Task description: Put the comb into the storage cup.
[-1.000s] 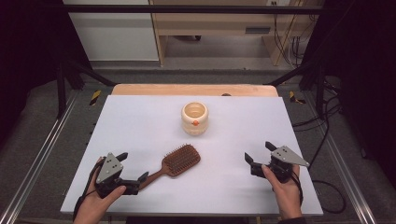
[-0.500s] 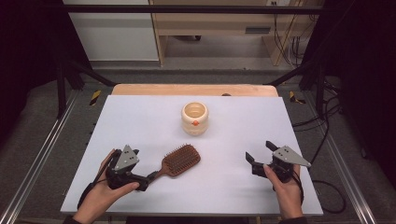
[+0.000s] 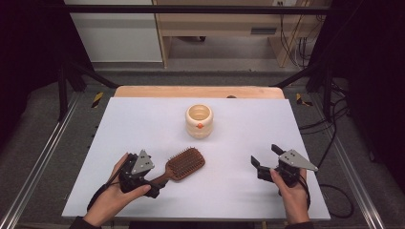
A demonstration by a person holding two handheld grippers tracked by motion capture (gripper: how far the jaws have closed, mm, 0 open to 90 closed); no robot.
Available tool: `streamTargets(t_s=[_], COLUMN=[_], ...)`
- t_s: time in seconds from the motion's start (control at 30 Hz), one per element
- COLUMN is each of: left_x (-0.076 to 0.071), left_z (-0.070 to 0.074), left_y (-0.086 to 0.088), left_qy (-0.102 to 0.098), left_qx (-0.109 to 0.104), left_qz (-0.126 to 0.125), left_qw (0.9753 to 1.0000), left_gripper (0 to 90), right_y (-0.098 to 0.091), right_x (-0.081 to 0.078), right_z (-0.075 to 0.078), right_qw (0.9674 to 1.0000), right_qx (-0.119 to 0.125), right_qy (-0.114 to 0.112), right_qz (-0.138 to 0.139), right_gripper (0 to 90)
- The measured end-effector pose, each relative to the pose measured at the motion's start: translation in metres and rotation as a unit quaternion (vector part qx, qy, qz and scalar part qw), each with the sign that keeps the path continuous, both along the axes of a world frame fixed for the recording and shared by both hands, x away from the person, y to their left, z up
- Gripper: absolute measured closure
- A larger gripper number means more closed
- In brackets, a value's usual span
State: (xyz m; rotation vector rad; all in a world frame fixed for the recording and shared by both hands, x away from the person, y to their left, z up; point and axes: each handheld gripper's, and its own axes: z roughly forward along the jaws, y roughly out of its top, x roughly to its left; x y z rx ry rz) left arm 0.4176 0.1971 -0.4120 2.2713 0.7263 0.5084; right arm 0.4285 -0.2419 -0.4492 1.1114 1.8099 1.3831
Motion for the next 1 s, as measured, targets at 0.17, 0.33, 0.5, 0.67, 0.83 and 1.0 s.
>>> streamTargets(t_s=[0.17, 0.33, 0.5, 0.67, 0.83, 1.0], left_x=[0.004, 0.008, 0.011, 0.016, 0.02, 0.024], left_z=[-0.005, -0.01, -0.012, -0.013, -0.014, -0.015], left_y=[-0.004, -0.005, -0.003, -0.001, -0.002, -0.002], left_qy=[0.011, 0.023, 0.036, 0.055, 0.064, 0.074], left_qx=[0.006, 0.014, 0.014, 0.011, 0.016, 0.013], left_qz=[-0.004, -0.004, -0.003, -0.001, -0.004, 0.0], left_qw=[0.9999, 0.9996, 0.9992, 0.9984, 0.9978, 0.9972], left_gripper=[4.0, 4.2, 4.5, 4.6, 4.7, 5.4], right_y=[0.0, 0.001, 0.001, 0.001, 0.002, 0.001], right_x=[0.0, 0.0, -0.001, -0.001, 0.0, 0.0], right_z=[0.0, -0.001, -0.001, -0.002, -0.003, -0.003], right_qw=[1.0, 1.0, 1.0, 1.0, 1.0, 1.0], right_qx=[0.002, 0.0, -0.001, -0.001, -0.004, -0.003], right_qy=[-0.001, 0.0, 0.002, 0.004, 0.005, 0.007], right_qz=[-0.001, 0.003, 0.003, 0.002, 0.003, 0.003], right_gripper=[10.1, 10.1, 10.1, 10.1, 10.1, 10.1])
